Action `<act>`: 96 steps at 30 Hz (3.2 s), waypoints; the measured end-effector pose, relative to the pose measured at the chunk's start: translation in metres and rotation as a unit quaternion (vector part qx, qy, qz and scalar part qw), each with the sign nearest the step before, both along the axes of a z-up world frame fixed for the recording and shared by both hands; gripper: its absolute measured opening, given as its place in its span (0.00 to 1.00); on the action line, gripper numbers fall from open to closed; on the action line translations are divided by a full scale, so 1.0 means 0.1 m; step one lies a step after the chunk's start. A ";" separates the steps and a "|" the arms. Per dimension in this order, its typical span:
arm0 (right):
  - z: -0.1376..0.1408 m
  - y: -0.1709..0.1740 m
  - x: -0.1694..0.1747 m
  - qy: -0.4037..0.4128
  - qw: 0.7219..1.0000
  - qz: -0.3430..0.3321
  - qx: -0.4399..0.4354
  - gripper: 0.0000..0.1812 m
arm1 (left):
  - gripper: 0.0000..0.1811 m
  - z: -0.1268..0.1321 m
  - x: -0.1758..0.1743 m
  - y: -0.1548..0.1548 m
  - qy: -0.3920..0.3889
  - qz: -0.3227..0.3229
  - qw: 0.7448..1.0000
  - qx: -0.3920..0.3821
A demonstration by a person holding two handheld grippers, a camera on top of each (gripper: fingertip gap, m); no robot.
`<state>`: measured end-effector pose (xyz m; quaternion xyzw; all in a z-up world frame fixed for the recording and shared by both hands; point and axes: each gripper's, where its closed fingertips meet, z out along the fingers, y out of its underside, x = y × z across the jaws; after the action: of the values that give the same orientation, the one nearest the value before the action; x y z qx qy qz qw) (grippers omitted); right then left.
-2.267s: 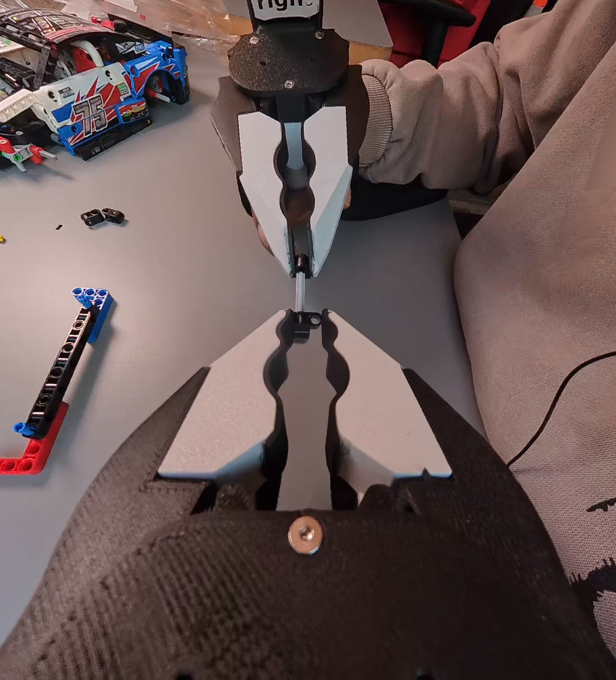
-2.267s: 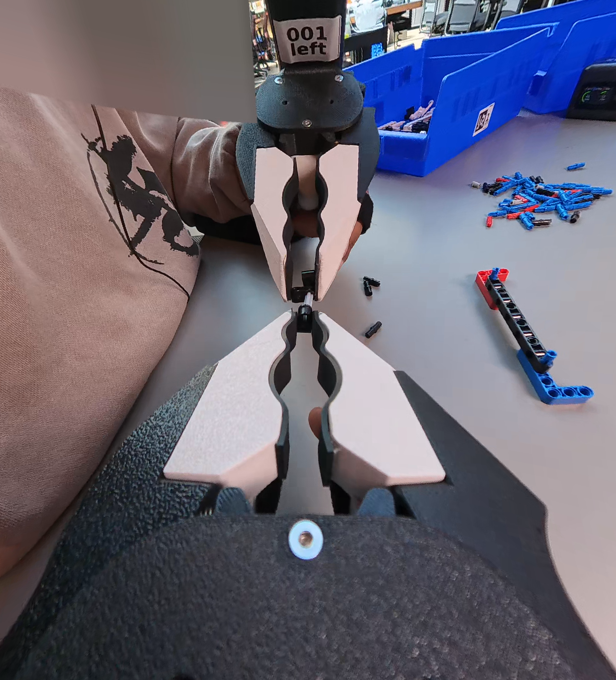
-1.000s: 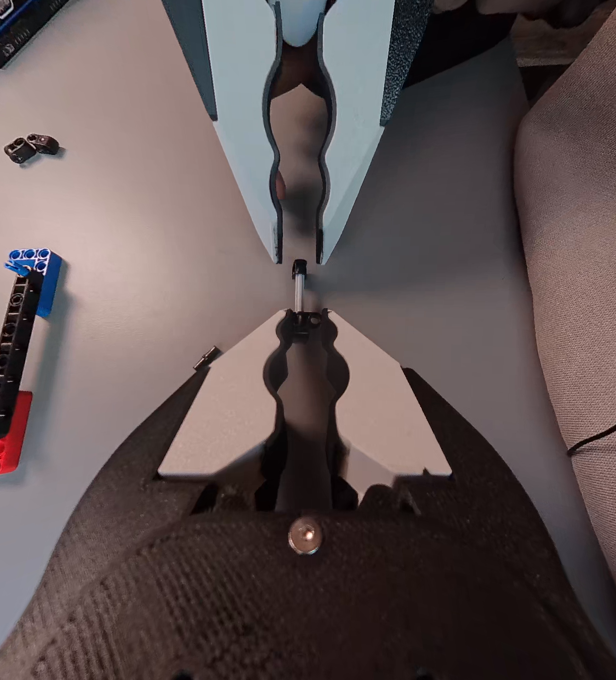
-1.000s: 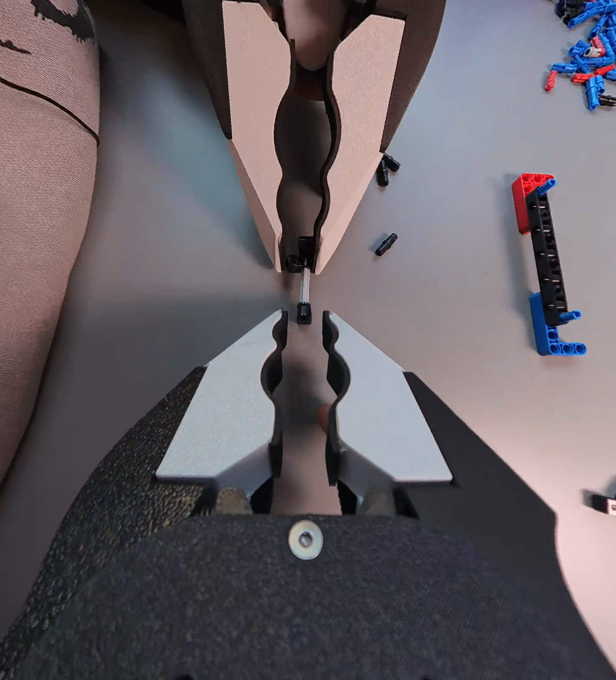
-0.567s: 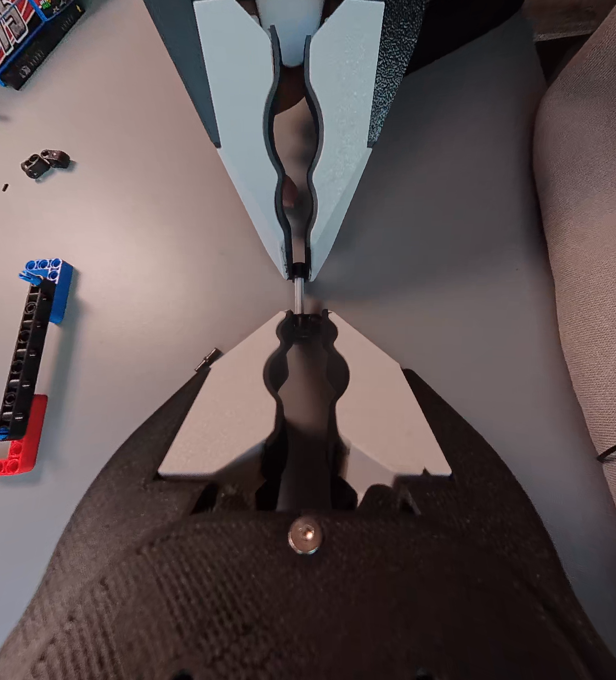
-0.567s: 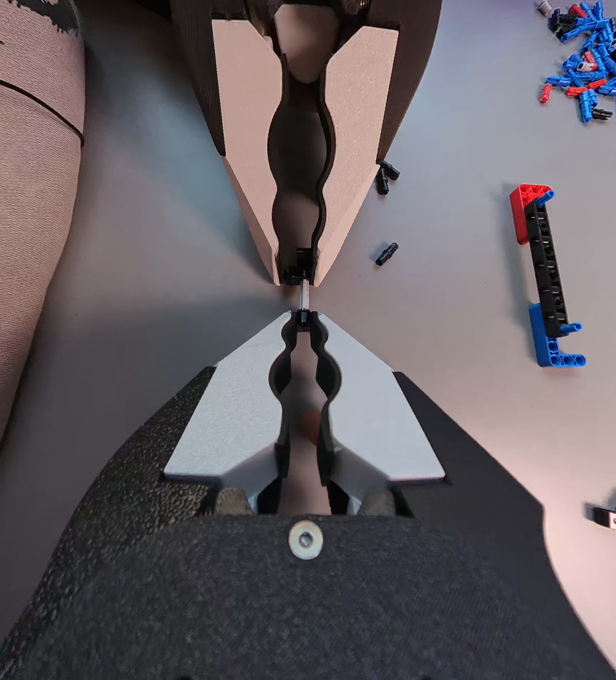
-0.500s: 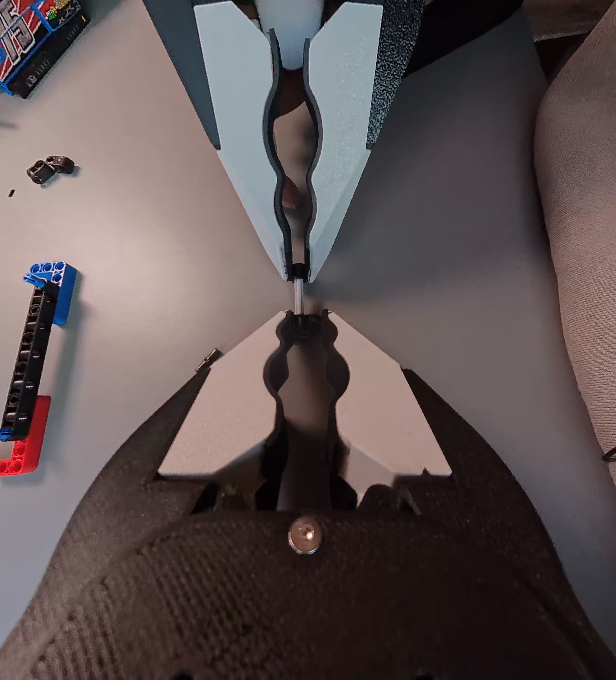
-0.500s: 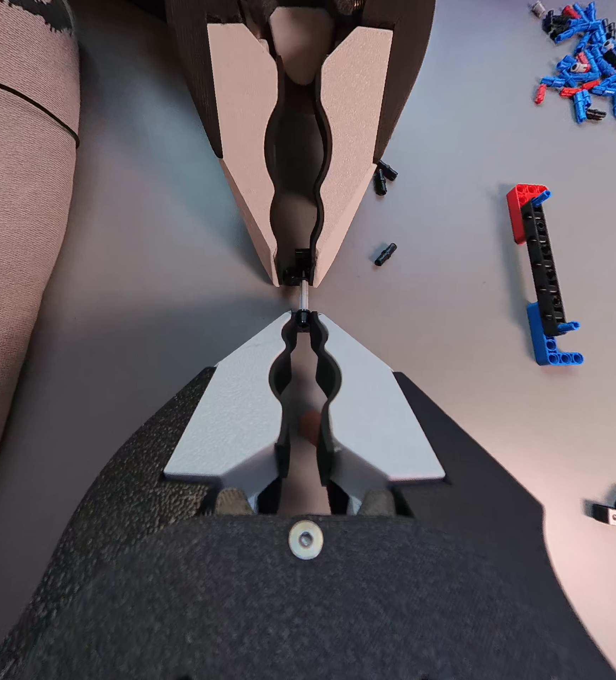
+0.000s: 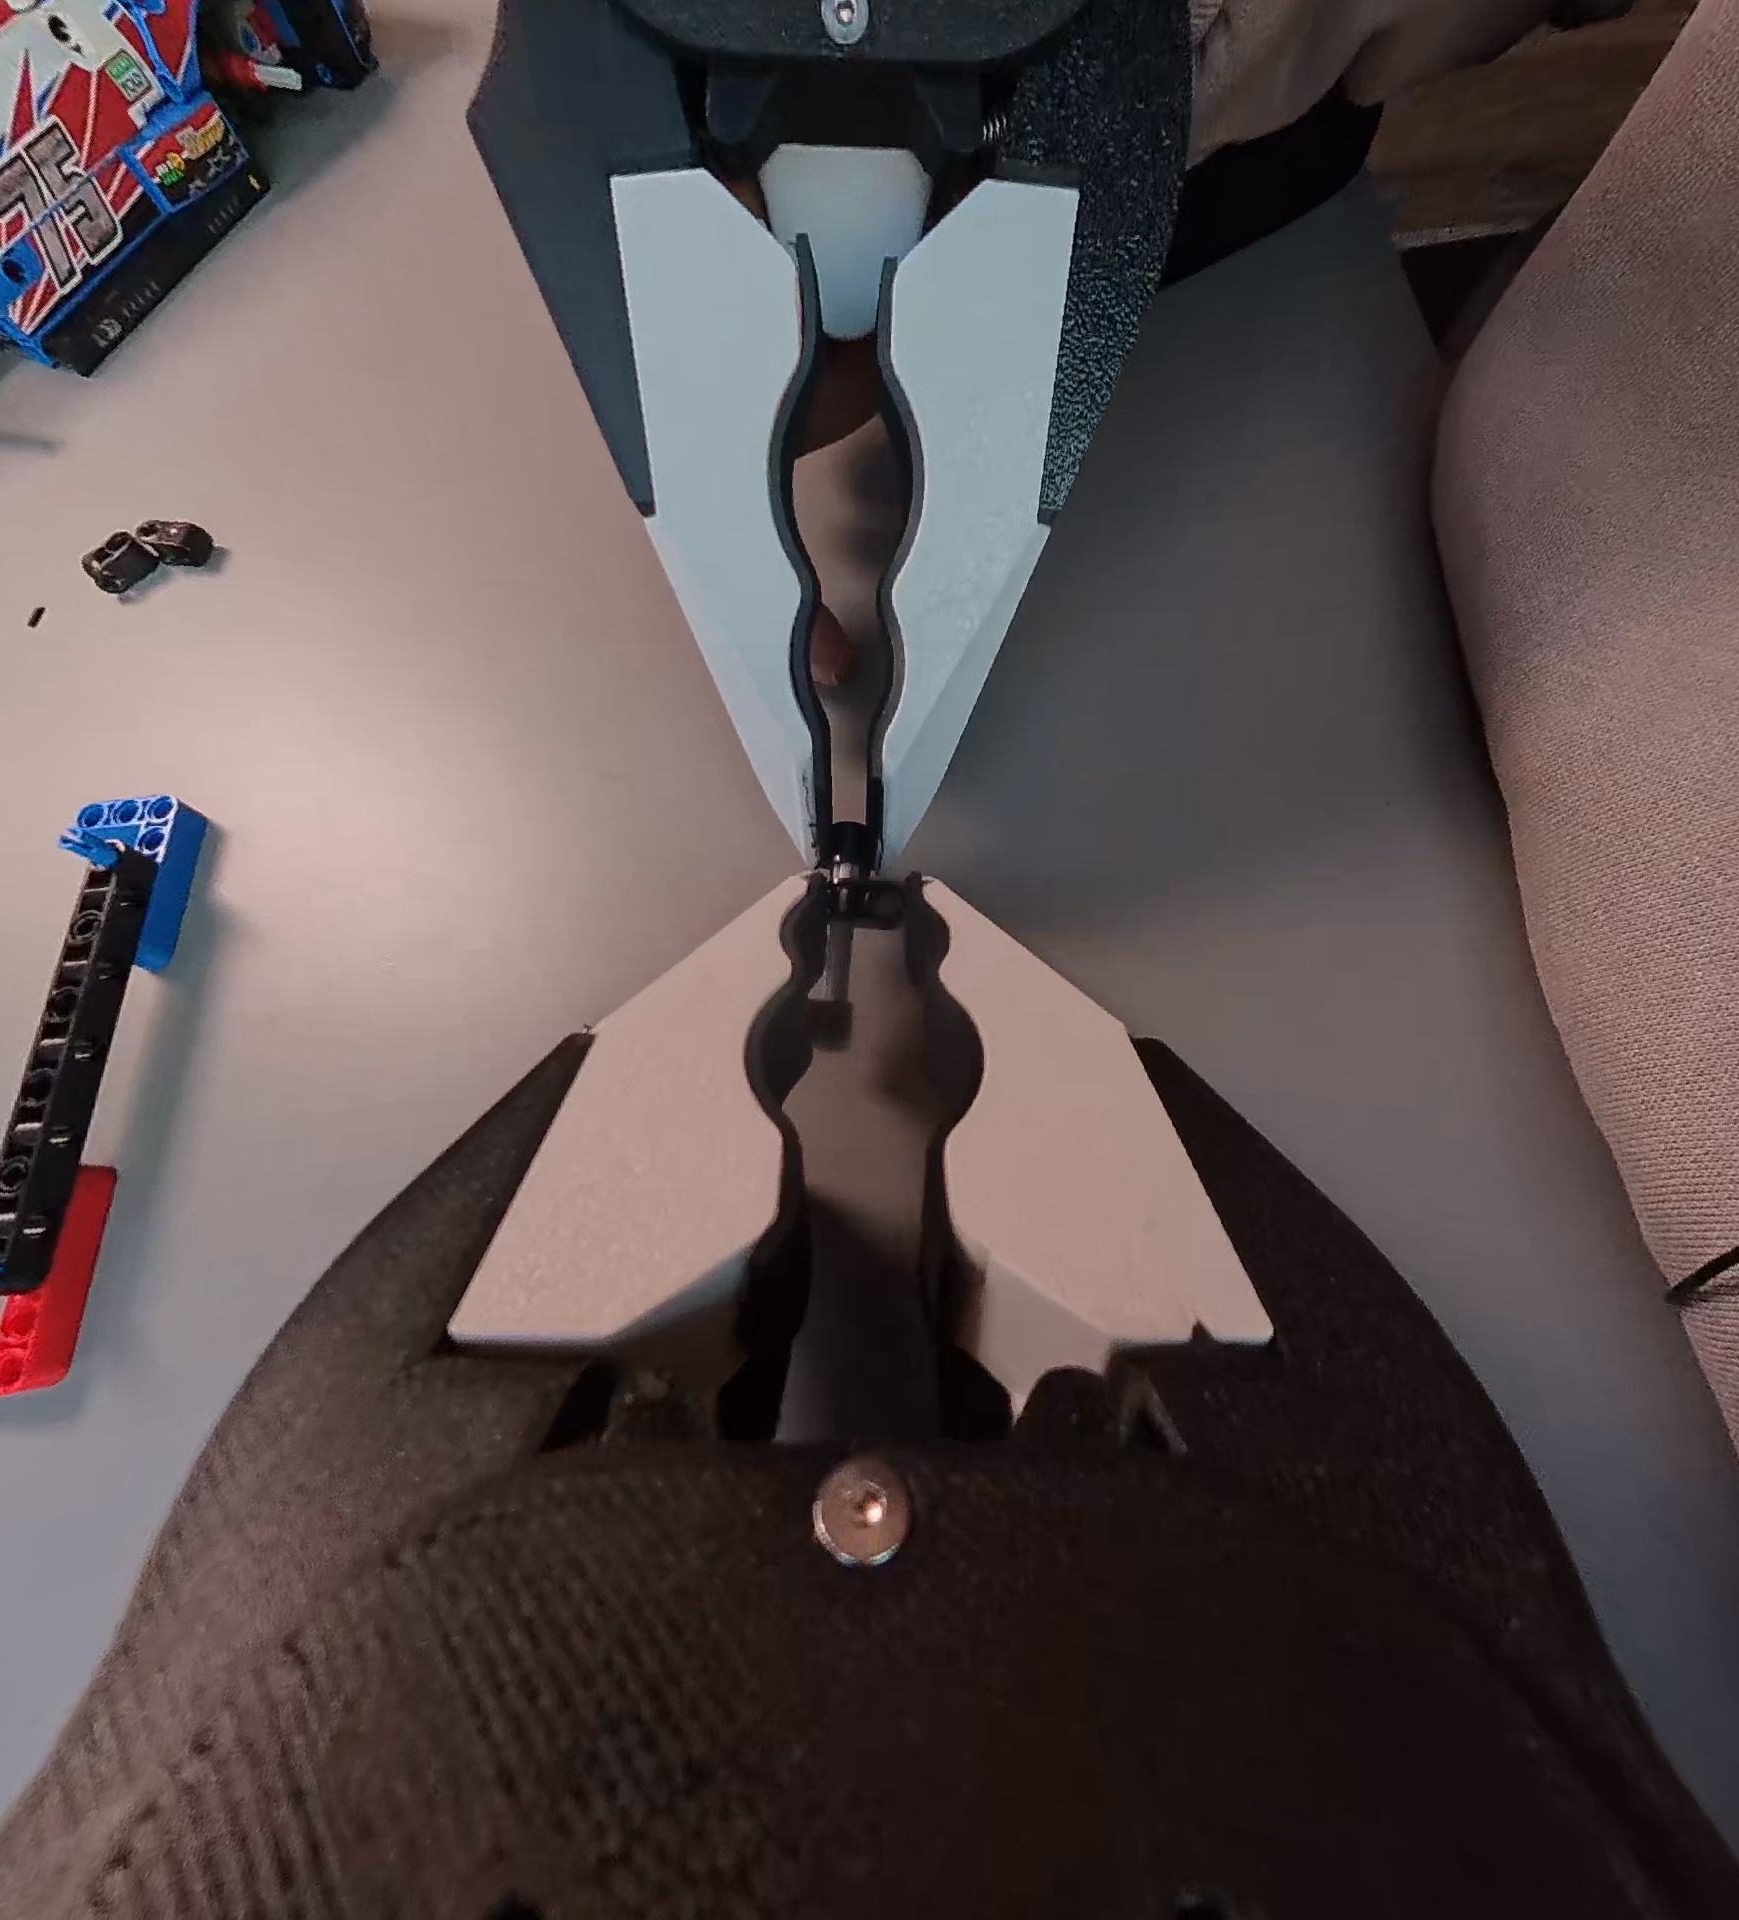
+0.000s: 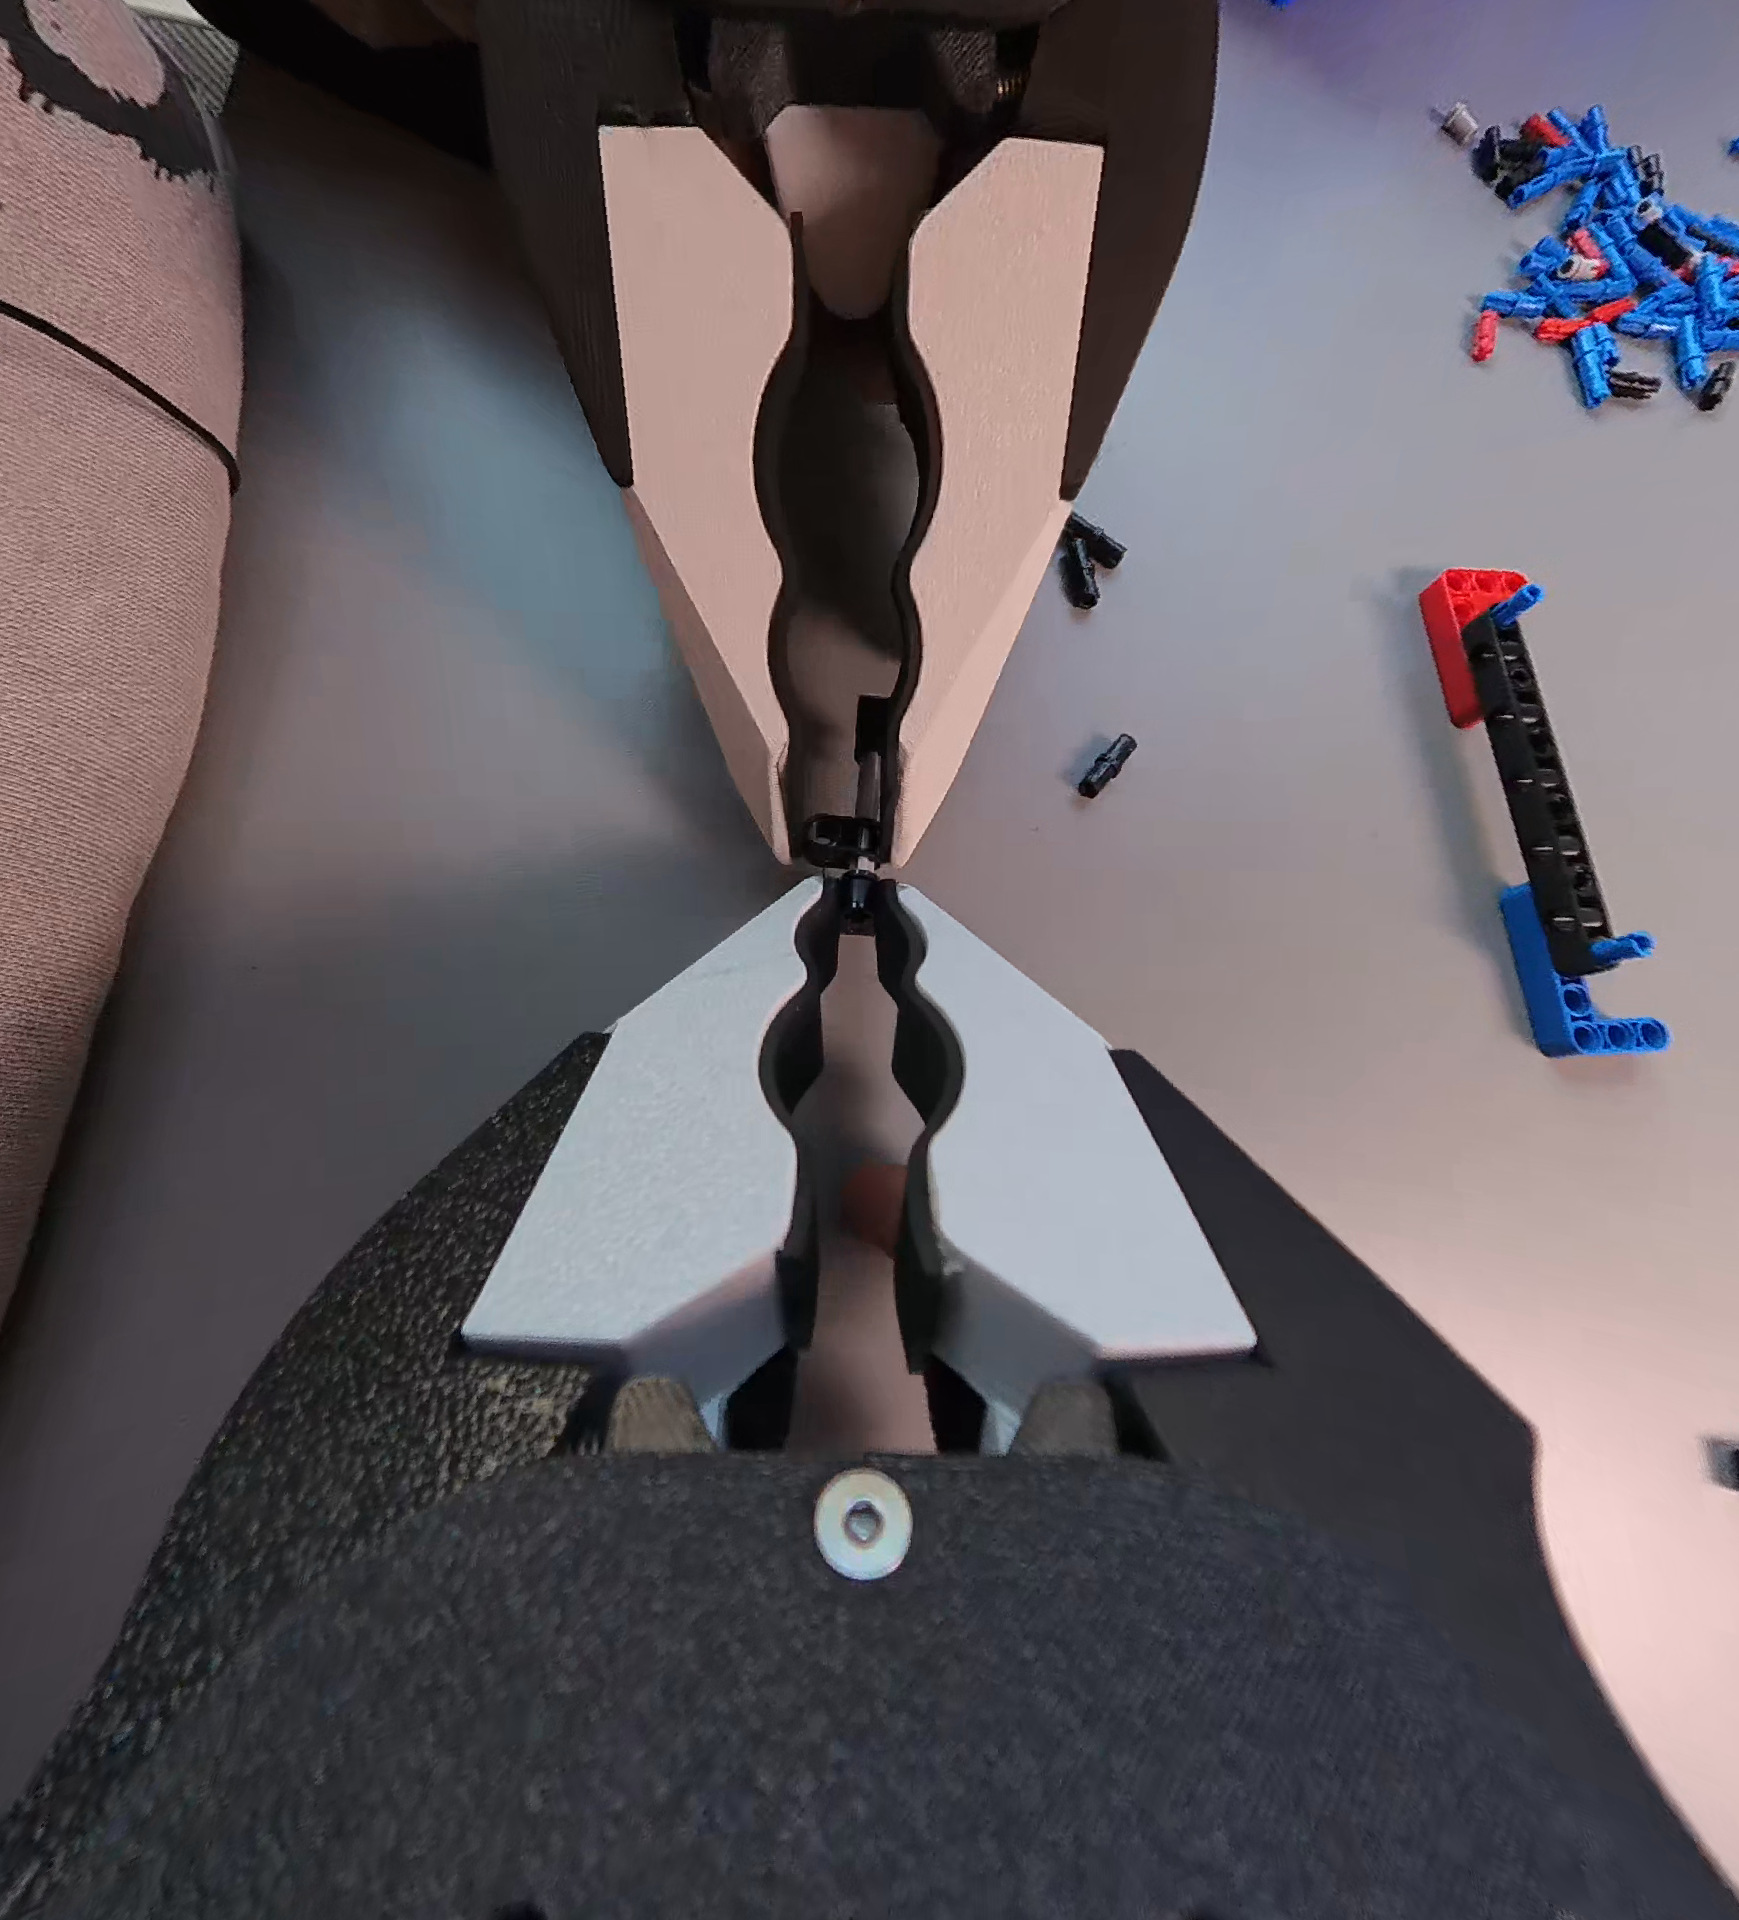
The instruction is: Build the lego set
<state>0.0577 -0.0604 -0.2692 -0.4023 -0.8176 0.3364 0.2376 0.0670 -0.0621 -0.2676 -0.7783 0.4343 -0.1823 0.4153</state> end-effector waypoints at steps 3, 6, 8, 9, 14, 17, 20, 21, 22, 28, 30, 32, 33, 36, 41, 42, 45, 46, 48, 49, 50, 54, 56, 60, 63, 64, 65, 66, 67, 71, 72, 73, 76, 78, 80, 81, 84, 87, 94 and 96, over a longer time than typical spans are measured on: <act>0.00 0.00 0.00 0.004 1.000 -0.002 0.002 0.03 | 0.07 0.00 0.00 0.00 0.005 -0.006 1.000 -0.003; 0.00 -0.02 0.01 0.000 1.000 0.005 0.001 0.03 | 0.07 0.00 0.01 -0.02 0.000 -0.009 1.000 -0.006; -0.01 -0.02 0.03 -0.005 1.000 0.013 0.008 0.03 | 0.07 -0.02 0.02 -0.03 0.006 -0.012 1.000 -0.006; -0.03 -0.01 0.05 -0.012 1.000 0.014 0.016 0.03 | 0.07 -0.06 -0.03 -0.02 0.022 -0.007 1.000 -0.009; -0.02 0.10 0.13 -0.016 1.000 0.001 0.016 0.03 | 0.07 -0.07 -0.11 -0.05 0.014 -0.001 1.000 -0.014; -0.01 0.06 0.12 -0.013 1.000 0.004 0.009 0.03 | 0.07 -0.06 -0.10 -0.02 0.014 0.002 1.000 -0.011; 0.02 0.04 0.06 0.002 1.000 0.000 -0.003 0.03 | 0.07 0.02 -0.11 -0.01 -0.015 0.008 1.000 -0.008; 0.04 0.04 0.04 0.009 1.000 -0.005 -0.009 0.03 | 0.07 0.04 -0.11 -0.01 -0.024 0.009 1.000 -0.007; 0.06 0.04 0.01 0.014 1.000 -0.010 -0.012 0.03 | 0.07 0.05 -0.10 -0.01 -0.028 0.010 1.000 -0.007; 0.11 0.05 0.01 0.014 1.000 -0.007 -0.012 0.03 | 0.07 0.12 -0.03 0.05 -0.047 0.015 0.999 0.006; 0.19 0.09 0.04 0.013 1.000 -0.005 -0.013 0.03 | 0.07 0.19 0.00 0.09 -0.071 0.020 0.997 0.017; 0.33 0.12 0.07 0.014 1.000 -0.002 -0.019 0.03 | 0.07 0.29 0.05 0.15 -0.105 0.028 0.994 0.024; 0.40 0.13 0.08 0.010 1.000 0.001 -0.025 0.03 | 0.07 0.33 0.09 0.18 -0.120 0.028 0.992 0.025; 0.43 0.17 0.11 -0.009 1.000 0.003 -0.011 0.03 | 0.07 0.30 0.15 0.23 -0.119 0.028 0.992 0.014; 0.27 0.16 0.15 -0.032 0.999 -0.002 -0.026 0.03 | 0.07 0.17 0.16 0.24 -0.076 0.031 0.997 -0.003; 0.26 0.16 0.16 -0.032 0.999 -0.004 -0.029 0.03 | 0.07 0.16 0.16 0.24 -0.073 0.030 0.997 -0.006; 0.28 0.18 0.14 -0.027 0.999 -0.011 -0.030 0.03 | 0.07 0.15 0.16 0.24 -0.085 0.032 0.995 -0.027; 0.28 0.18 0.13 -0.025 0.999 -0.012 -0.028 0.03 | 0.07 0.15 0.15 0.24 -0.091 0.035 0.995 -0.033; 0.29 0.18 0.11 -0.022 0.999 -0.014 -0.026 0.03 | 0.07 0.15 0.10 0.26 -0.099 0.044 0.993 -0.041; 0.29 0.19 0.09 -0.021 0.999 -0.014 -0.025 0.03 | 0.07 0.15 0.08 0.28 -0.102 0.048 0.993 -0.046; 0.29 0.20 0.08 -0.020 0.999 -0.015 -0.023 0.03 | 0.07 0.15 0.07 0.28 -0.107 0.049 0.992 -0.053; 0.29 0.28 0.03 -0.022 0.999 -0.024 -0.019 0.03 | 0.07 0.15 -0.01 0.33 -0.117 0.055 0.989 -0.077; 0.27 0.30 0.01 -0.026 0.999 -0.026 -0.024 0.03 | 0.06 0.15 -0.05 0.37 -0.122 0.056 0.987 -0.087; 0.25 0.33 -0.04 -0.022 0.999 -0.032 -0.029 0.03 | 0.06 0.14 -0.14 0.42 -0.136 0.055 0.984 -0.106; 0.26 0.37 -0.09 -0.017 0.999 -0.036 -0.035 0.03 | 0.06 0.13 -0.22 0.47 -0.144 0.060 0.981 -0.116; 0.26 0.39 -0.11 -0.015 0.999 -0.038 -0.035 0.03 | 0.06 0.13 -0.24 0.48 -0.152 0.061 0.979 -0.122; 0.26 0.41 -0.13 -0.014 0.999 -0.040 -0.034 0.03 | 0.06 0.14 -0.25 0.49 -0.159 0.061 0.977 -0.131; 0.25 0.43 -0.15 -0.013 0.998 -0.042 -0.033 0.03 | 0.06 0.14 -0.25 0.50 -0.166 0.060 0.974 -0.139; 0.25 0.46 -0.16 -0.013 0.998 -0.044 -0.032 0.03 | 0.06 0.15 -0.26 0.52 -0.172 0.061 0.972 -0.148; 0.17 0.62 -0.20 -0.014 0.998 -0.053 -0.003 0.03 | 0.04 0.19 -0.23 0.49 -0.219 0.054 0.951 -0.211; 0.15 0.62 -0.20 -0.015 0.999 -0.046 0.000 0.03 | 0.04 0.19 -0.21 0.48 -0.234 0.055 0.944 -0.225; 0.12 0.60 -0.20 -0.019 0.999 -0.040 0.004 0.03 | 0.04 0.19 -0.20 0.49 -0.247 0.059 0.939 -0.233; 0.05 0.55 -0.19 -0.032 0.999 -0.024 0.017 0.03 | 0.03 0.19 -0.22 0.50 -0.233 0.058 0.946 -0.217; 0.05 0.54 -0.20 -0.033 0.999 -0.022 0.012 0.03 | 0.03 0.18 -0.22 0.49 -0.213 0.049 0.956 -0.196; 0.08 0.52 -0.19 -0.029 0.999 -0.021 -0.003 0.03 | 0.03 0.18 -0.20 0.47 -0.197 0.040 0.965 -0.170; 0.10 0.51 -0.20 -0.026 0.999 -0.022 -0.008 0.03 | 0.03 0.18 -0.20 0.46 -0.184 0.033 0.970 -0.153; 0.15 0.46 -0.21 -0.012 0.999 -0.021 -0.026 0.03 | 0.03 0.18 -0.25 0.47 -0.179 0.037 0.974 -0.133; 0.17 0.42 -0.24 -0.002 0.999 -0.019 -0.035 0.03 | 0.03 0.17 -0.32 0.47 -0.173 0.041 0.976 -0.125; 0.15 0.40 -0.29 -0.001 0.999 -0.021 -0.032 0.03 | 0.03 0.18 -0.38 0.48 -0.177 0.054 0.976 -0.118; 0.16 0.42 -0.26 -0.004 0.999 -0.023 -0.028 0.03 | 0.03 0.31 -0.35 0.50 -0.229 0.063 0.965 -0.113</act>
<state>0.0316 -0.0188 -0.2533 -0.4294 -0.7990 0.3522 0.2305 0.0321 -0.0117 -0.2368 -0.7835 0.2547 -0.3769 0.4233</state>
